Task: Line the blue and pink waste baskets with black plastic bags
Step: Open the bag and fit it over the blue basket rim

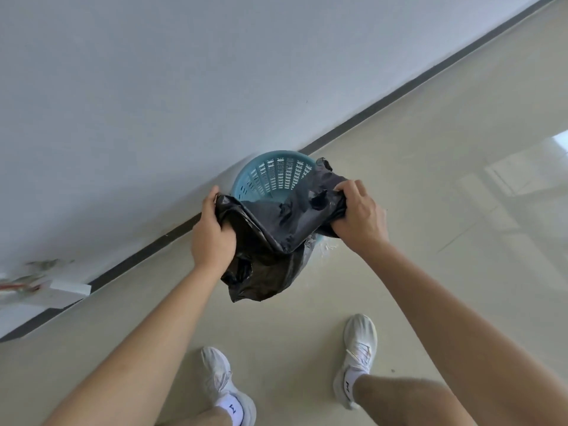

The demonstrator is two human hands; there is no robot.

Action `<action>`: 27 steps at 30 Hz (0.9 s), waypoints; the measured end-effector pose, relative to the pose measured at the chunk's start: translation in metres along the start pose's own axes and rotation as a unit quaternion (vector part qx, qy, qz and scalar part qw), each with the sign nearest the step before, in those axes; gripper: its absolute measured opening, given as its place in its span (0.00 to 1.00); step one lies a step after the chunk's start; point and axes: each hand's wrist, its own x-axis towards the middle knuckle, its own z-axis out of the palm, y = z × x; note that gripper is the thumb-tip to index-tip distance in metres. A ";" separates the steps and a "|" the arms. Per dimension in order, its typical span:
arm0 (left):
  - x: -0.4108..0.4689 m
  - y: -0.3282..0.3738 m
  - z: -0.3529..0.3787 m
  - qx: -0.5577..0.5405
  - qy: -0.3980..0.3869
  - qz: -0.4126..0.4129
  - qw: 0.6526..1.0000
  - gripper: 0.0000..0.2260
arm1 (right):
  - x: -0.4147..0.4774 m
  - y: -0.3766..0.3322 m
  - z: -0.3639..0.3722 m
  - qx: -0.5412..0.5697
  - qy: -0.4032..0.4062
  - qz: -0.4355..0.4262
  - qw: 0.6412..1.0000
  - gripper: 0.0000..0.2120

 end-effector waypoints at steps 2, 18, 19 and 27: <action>0.005 -0.022 0.033 -0.015 -0.010 0.019 1.000 0.25 | 0.007 0.016 0.037 -0.039 -0.035 -0.022 0.998 0.20; 0.140 -0.068 0.190 -0.052 0.095 0.202 0.973 0.20 | 0.128 0.059 0.192 -0.269 0.062 -0.199 0.940 0.20; 0.142 -0.069 0.186 -0.043 0.104 0.198 0.974 0.19 | 0.130 0.058 0.190 -0.267 0.071 -0.195 0.941 0.21; 0.124 -0.029 0.106 -0.016 0.211 0.238 0.948 0.10 | 0.126 0.032 0.098 -0.191 0.163 -0.153 0.956 0.23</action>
